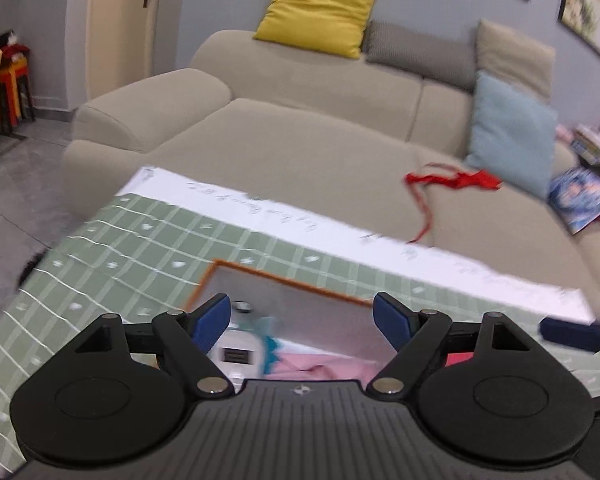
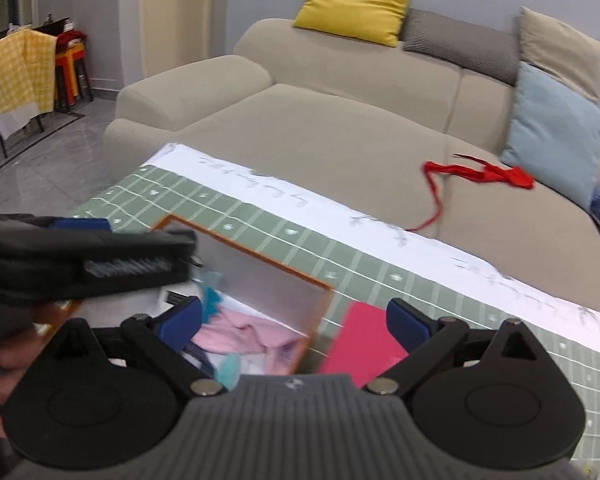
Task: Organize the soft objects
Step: 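Withdraw both open tools from the box toward the remaining grey and brown cloths, then close the left tool on the brown cloth beneath the grey cloth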
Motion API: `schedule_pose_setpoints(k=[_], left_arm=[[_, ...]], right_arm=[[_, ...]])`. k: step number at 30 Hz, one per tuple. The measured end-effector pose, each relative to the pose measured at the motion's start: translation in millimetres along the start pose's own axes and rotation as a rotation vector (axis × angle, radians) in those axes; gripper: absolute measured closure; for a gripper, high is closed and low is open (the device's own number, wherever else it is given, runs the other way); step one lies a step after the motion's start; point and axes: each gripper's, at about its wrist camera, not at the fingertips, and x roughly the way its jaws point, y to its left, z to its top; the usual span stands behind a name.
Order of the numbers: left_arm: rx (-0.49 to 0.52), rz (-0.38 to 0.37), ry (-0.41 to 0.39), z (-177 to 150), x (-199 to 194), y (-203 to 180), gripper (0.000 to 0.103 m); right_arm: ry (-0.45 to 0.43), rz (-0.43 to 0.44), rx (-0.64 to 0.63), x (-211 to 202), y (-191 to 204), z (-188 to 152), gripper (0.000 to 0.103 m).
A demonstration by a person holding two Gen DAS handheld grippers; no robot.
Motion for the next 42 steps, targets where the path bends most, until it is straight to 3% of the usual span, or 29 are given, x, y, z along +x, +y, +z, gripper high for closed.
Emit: schedule_pose_setpoints(k=[4, 8, 25, 28, 32, 42], left_arm=[[-0.001, -0.089, -0.012, -5.2, -12.6, -23.6, 0.008], [0.074, -0.131, 0.000, -17.4, -18.5, -55.7, 0.008], [0.630, -0.426, 0.095, -130.1, -19.2, -221.1, 0.008], [0.638, -0.560, 0.172, -143.9, -7.9, -231.4, 0.008], [0.590, -0.651, 0.244, -146.9, 10.0, -242.3, 0.008], [0.550, -0.641, 0.300, -151.1, 37.2, -261.0, 0.008]], right_arm=[[0.010, -0.043, 0.028, -11.5, -30.7, -16.0, 0.006], [0.019, -0.088, 0.111, -16.6, -73.5, -38.6, 0.006], [0.208, -0.399, 0.410, 33.5, -264.8, -152.4, 0.007], [0.261, -0.434, 0.431, 49.4, -297.9, -174.1, 0.008], [0.309, -0.446, 0.523, 62.3, -342.5, -199.8, 0.009], [0.377, -0.515, 0.767, 76.3, -412.7, -236.5, 0.011]])
